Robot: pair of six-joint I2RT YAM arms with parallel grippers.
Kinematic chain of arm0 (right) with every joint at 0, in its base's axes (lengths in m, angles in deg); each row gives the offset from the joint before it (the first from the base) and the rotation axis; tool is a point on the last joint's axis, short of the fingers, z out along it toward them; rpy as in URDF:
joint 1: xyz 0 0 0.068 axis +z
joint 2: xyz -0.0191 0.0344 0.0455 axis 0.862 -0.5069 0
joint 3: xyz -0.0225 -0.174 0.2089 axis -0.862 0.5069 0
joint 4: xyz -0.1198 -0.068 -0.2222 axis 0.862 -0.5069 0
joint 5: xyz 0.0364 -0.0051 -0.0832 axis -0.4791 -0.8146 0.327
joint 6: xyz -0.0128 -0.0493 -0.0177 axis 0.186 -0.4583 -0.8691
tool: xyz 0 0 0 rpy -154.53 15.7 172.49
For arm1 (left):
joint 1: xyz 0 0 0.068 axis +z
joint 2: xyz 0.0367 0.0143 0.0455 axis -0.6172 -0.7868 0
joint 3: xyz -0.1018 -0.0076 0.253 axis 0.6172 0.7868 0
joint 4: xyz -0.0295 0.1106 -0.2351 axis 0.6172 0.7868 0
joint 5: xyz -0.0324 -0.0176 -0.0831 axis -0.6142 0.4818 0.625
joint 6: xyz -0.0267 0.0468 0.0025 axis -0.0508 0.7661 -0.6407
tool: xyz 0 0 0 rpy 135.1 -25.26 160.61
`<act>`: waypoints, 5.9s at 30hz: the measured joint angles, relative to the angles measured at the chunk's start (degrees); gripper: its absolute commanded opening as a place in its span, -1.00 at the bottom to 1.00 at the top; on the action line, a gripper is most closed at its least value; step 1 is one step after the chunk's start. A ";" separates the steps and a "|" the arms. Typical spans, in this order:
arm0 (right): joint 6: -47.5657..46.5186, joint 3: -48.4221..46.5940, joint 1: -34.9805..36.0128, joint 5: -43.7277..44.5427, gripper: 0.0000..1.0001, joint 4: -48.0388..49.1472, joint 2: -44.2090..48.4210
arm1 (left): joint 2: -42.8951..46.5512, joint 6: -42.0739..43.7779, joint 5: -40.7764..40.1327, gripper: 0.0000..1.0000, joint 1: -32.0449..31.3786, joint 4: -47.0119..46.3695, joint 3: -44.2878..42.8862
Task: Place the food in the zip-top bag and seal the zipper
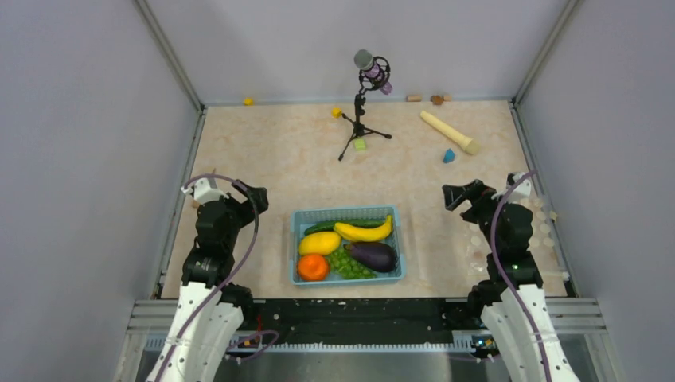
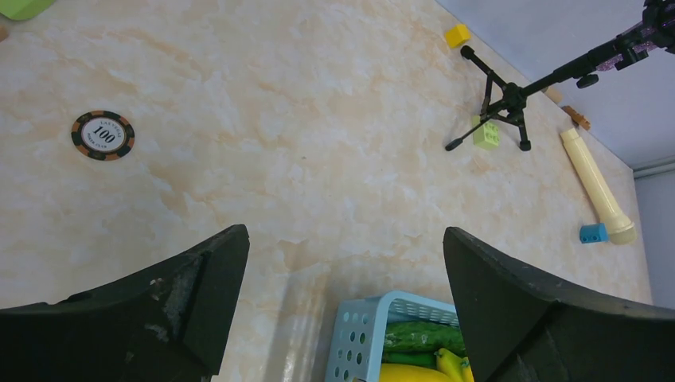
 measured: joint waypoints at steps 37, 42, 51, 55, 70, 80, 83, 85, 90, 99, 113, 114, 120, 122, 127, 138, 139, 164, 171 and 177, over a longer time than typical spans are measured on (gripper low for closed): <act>15.45 -10.56 -21.55 40.02 0.95 -33.22 -18.36 | -7.19 0.07 -3.28 0.94 0.00 -6.54 -1.70; 16.68 -7.85 -35.85 38.73 0.95 -32.96 -15.78 | -9.66 -0.02 -3.65 0.94 0.00 -6.54 -1.68; 19.02 4.37 -43.06 34.05 0.93 -25.86 -16.68 | -9.97 -0.07 -5.05 0.94 0.00 -4.98 -1.68; 18.91 4.87 -43.21 30.97 0.85 -22.75 -14.64 | -7.50 -0.07 -5.84 0.94 0.00 -4.85 -1.68; 16.46 5.75 -43.21 24.92 0.06 -11.65 -20.39 | -5.53 -0.09 -7.39 0.94 0.00 -4.68 -1.66; 16.61 8.63 -43.23 22.38 -1.00 -10.54 -17.51 | -5.53 -0.28 -7.80 0.94 0.00 -4.37 -1.66; 15.82 8.85 -43.23 20.98 -1.00 -10.51 -15.85 | -5.53 -0.28 -7.80 0.94 0.00 -4.37 -1.64; 14.95 9.09 -43.23 20.17 -1.00 -10.67 -14.19 | -5.53 -0.31 -7.80 0.94 0.00 -4.35 -1.64; 11.93 9.38 -43.23 17.29 -1.00 -10.32 -10.19 | -5.51 -0.31 -7.76 0.95 0.00 -4.35 -1.64; 6.25 8.74 -37.99 9.27 -1.00 -8.02 -0.98 | -5.55 -0.22 -4.94 0.94 0.00 -4.50 -1.60; 0.24 -4.85 -17.75 -6.78 -1.00 -4.42 -6.32 | -11.23 -2.82 21.24 0.94 -0.31 -17.68 0.04; 0.55 -5.11 -15.47 -6.95 -1.00 -4.35 -6.64 | -12.07 -3.23 23.10 0.95 -0.85 -19.39 0.28; 3.82 -5.33 1.99 -3.30 -1.00 -3.17 -9.07 | -16.52 -2.27 25.83 0.94 -11.93 -24.57 -0.28; 4.81 -5.33 8.48 -1.29 -1.00 -1.49 -10.82 | -18.86 -1.33 26.53 0.94 -15.93 -25.44 -1.51; 6.21 -7.37 25.07 8.52 -1.00 3.26 -19.85 | -27.50 0.94 27.69 0.95 -23.96 -27.69 -7.21; 8.66 -13.07 36.35 20.28 -1.00 12.90 -31.85 | -44.92 3.63 26.40 0.78 -34.82 -29.77 -14.19; 8.83 -13.09 36.37 20.59 -1.00 13.46 -31.82 | -46.07 3.54 26.53 0.79 -35.10 -30.21 -14.45; 16.94 -10.34 36.46 22.03 -1.00 16.96 -27.65 | -60.50 -0.87 21.27 0.12 -42.91 -45.09 -22.71; 17.20 -9.99 36.44 21.62 -1.00 17.49 -27.21 | -63.76 1.11 17.40 -1.00 -44.70 -41.48 -27.21; 14.67 -9.73 36.46 21.40 -0.41 13.75 -24.00 | -63.78 1.29 16.15 -1.00 -45.35 -40.35 -27.43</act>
